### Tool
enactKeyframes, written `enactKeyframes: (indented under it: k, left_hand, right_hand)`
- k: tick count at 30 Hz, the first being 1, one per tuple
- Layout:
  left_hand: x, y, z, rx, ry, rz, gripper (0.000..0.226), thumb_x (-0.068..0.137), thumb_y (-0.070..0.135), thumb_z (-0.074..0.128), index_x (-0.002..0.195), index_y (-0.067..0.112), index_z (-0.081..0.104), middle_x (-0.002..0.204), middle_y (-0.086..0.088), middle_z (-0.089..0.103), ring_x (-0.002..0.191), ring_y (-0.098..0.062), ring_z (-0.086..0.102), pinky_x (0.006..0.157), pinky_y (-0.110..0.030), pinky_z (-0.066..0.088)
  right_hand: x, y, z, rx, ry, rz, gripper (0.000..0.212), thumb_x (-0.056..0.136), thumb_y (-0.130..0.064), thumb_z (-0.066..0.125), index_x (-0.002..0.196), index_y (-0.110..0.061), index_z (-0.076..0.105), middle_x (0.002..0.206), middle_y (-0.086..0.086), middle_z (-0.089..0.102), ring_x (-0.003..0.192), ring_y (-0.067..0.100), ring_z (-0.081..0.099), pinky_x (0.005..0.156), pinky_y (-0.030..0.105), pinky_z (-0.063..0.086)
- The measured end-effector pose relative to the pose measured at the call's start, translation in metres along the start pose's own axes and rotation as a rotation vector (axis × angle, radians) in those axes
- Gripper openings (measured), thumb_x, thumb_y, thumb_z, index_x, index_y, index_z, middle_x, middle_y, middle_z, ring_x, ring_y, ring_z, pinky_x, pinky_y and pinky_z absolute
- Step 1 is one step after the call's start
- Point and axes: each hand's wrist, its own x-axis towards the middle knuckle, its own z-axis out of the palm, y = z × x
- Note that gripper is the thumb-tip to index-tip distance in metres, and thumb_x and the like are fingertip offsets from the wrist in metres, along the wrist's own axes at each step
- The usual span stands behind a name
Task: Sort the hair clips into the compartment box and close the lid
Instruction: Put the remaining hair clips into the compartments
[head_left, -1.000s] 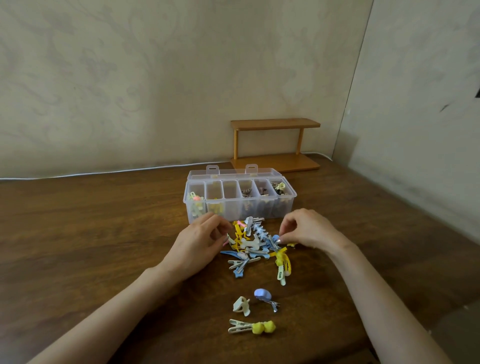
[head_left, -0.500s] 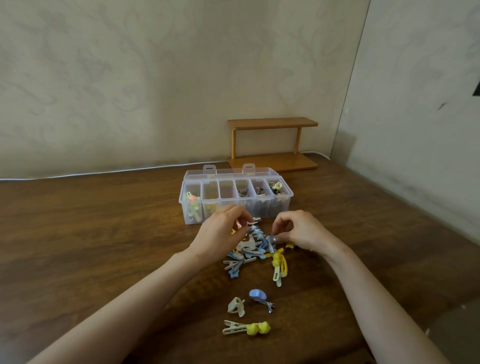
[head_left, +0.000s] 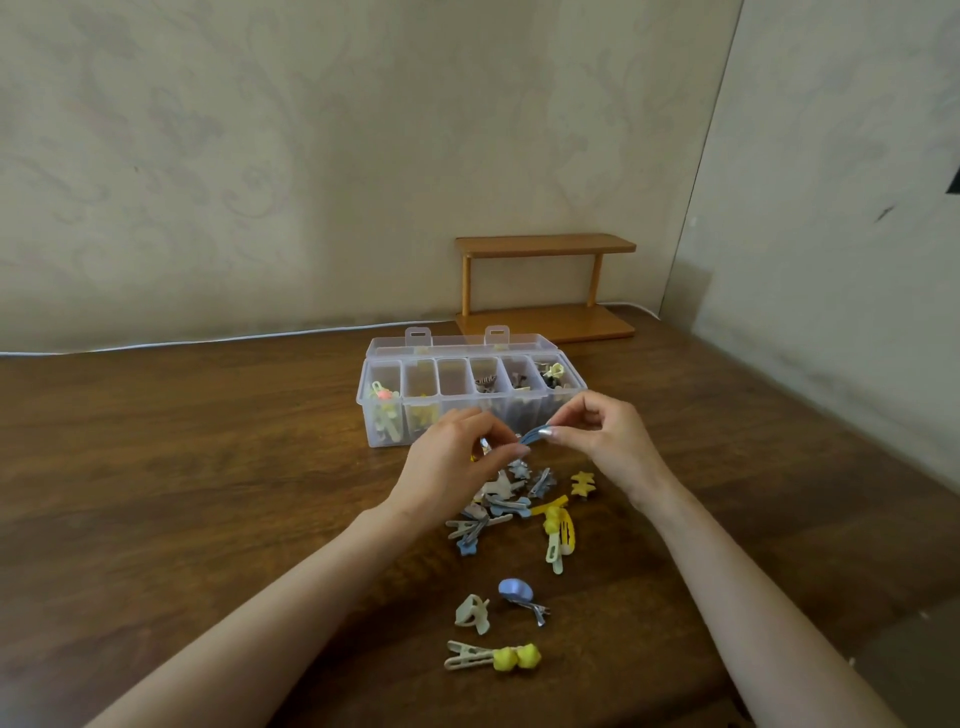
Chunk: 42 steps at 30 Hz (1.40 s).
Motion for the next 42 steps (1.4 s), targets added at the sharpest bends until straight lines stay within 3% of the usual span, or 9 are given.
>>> enactKeyframes:
  k: [4,8,10,14,23,28,36,39,42]
  left_hand:
    - [-0.001,0.003,-0.003,0.018,0.104,-0.002,0.005,0.085,0.025,0.063,0.084,0.021,0.065,0.078,0.012,0.058,0.070,-0.005,0.053,0.063,-0.029,0.050]
    - [0.003,0.003,-0.019,-0.011,0.262,-0.115,0.004,0.087,0.020,0.061,0.084,0.018,0.061,0.076,0.009,0.057,0.065,-0.003,0.052,0.058,-0.017,0.044]
    - [0.007,-0.002,-0.031,0.037,0.350,-0.205,0.006,0.088,0.023,0.059,0.085,0.019,0.061,0.077,0.009,0.057,0.068,-0.005,0.053,0.061,-0.020,0.045]
    - [0.018,-0.021,-0.052,0.212,0.500,-0.366,0.013,0.089,0.029,0.056,0.088,0.018,0.063,0.087,0.004,0.063,0.078,-0.018,0.057,0.065,-0.030,0.041]
    - [0.028,-0.036,-0.052,0.366,0.464,-0.453,0.018,0.091,0.028,0.055,0.087,0.011,0.062,0.087,-0.002,0.061,0.072,-0.015,0.047,0.060,-0.030,0.032]
    - [0.028,-0.042,-0.046,0.412,0.407,-0.359,0.024,0.090,0.035,0.056,0.083,0.014,0.066,0.085,-0.001,0.064,0.075,-0.016,0.052,0.058,-0.030,0.037]
    - [0.020,-0.043,-0.042,0.416,0.395,-0.197,0.018,0.088,0.026,0.061,0.083,0.010,0.067,0.085,-0.004,0.060,0.076,-0.014,0.045,0.053,-0.023,0.026]
    - [0.016,-0.043,-0.044,0.384,0.342,-0.067,0.009,0.084,0.021,0.065,0.084,0.012,0.066,0.085,-0.001,0.059,0.078,-0.013,0.046,0.054,-0.021,0.032]
    - [0.009,-0.043,-0.045,0.346,0.306,0.025,0.005,0.084,0.020,0.064,0.088,0.016,0.063,0.087,0.001,0.060,0.080,-0.012,0.049,0.057,-0.023,0.042]
  right_hand:
    - [-0.001,0.001,0.004,0.035,-0.001,-0.032,0.005,0.080,-0.012,0.071,0.082,-0.014,0.067,0.086,0.005,0.067,0.087,0.020,0.063,0.079,0.032,0.053]
    - [-0.002,0.001,0.006,0.076,0.012,-0.078,0.007,0.084,-0.015,0.068,0.090,-0.018,0.066,0.081,0.001,0.069,0.077,0.006,0.064,0.062,0.013,0.046]
    - [-0.001,0.001,0.005,0.065,0.046,-0.085,0.006,0.086,-0.017,0.066,0.092,-0.018,0.066,0.078,0.000,0.068,0.073,0.002,0.063,0.059,0.010,0.044]
    - [-0.001,0.004,0.007,-0.058,0.059,-0.103,0.003,0.087,-0.018,0.065,0.088,-0.018,0.067,0.078,0.000,0.068,0.078,0.012,0.064,0.072,0.021,0.051]
    - [-0.001,0.009,0.007,-0.134,0.079,-0.129,0.004,0.087,-0.018,0.064,0.086,-0.018,0.068,0.075,-0.005,0.066,0.070,0.002,0.059,0.064,0.012,0.046]
    - [-0.001,0.009,0.007,-0.136,0.079,-0.136,0.004,0.087,-0.017,0.064,0.087,-0.017,0.068,0.076,-0.005,0.066,0.072,0.004,0.061,0.065,0.012,0.047]
    - [-0.003,0.008,0.007,-0.182,0.054,-0.150,0.006,0.087,-0.018,0.064,0.088,-0.020,0.069,0.078,-0.010,0.065,0.076,0.003,0.060,0.066,0.011,0.046]
    - [-0.002,0.008,0.008,-0.257,-0.012,-0.199,0.011,0.087,-0.017,0.064,0.092,-0.025,0.071,0.090,-0.014,0.066,0.089,0.002,0.057,0.078,0.021,0.048]
    - [-0.002,0.007,0.012,-0.358,-0.164,-0.280,0.028,0.089,-0.008,0.059,0.106,-0.028,0.069,0.106,-0.017,0.062,0.108,0.004,0.048,0.094,0.025,0.039]
